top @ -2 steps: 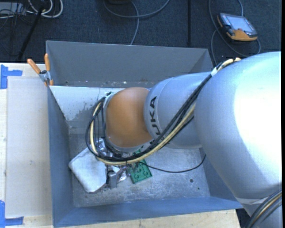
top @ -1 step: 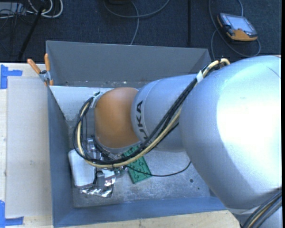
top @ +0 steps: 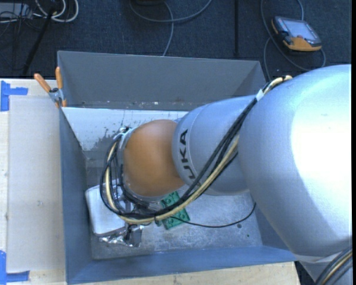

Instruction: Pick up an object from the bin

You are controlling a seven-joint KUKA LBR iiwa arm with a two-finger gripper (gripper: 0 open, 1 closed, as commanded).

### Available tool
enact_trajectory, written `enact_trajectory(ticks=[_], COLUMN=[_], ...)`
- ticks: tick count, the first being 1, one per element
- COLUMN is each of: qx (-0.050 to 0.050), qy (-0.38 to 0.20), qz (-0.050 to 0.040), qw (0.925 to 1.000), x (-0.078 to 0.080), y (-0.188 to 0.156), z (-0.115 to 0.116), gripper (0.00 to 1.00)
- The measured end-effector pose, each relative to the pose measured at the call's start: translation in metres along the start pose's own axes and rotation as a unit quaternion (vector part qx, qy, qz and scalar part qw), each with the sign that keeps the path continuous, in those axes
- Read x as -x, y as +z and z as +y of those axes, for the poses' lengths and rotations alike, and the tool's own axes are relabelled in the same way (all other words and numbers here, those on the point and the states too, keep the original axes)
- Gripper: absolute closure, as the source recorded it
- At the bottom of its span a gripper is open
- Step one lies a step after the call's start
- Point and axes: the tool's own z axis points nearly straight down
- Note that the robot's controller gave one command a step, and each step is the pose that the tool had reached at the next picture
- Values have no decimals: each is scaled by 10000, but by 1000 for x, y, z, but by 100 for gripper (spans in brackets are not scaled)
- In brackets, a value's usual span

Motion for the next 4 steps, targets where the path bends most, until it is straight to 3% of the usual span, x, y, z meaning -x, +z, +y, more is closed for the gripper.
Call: enact_trajectory(ticks=[1,2,3,4], qx=[10,5,-12,-5], qy=[12,-416,1430,316], qz=[82,50,122,103], qw=[10000,9991,9897,9994], x=[-3,4,-13,30], y=[-1,-165,-107,-70], z=[1,16,31,7], gripper=[100,100,100,100])
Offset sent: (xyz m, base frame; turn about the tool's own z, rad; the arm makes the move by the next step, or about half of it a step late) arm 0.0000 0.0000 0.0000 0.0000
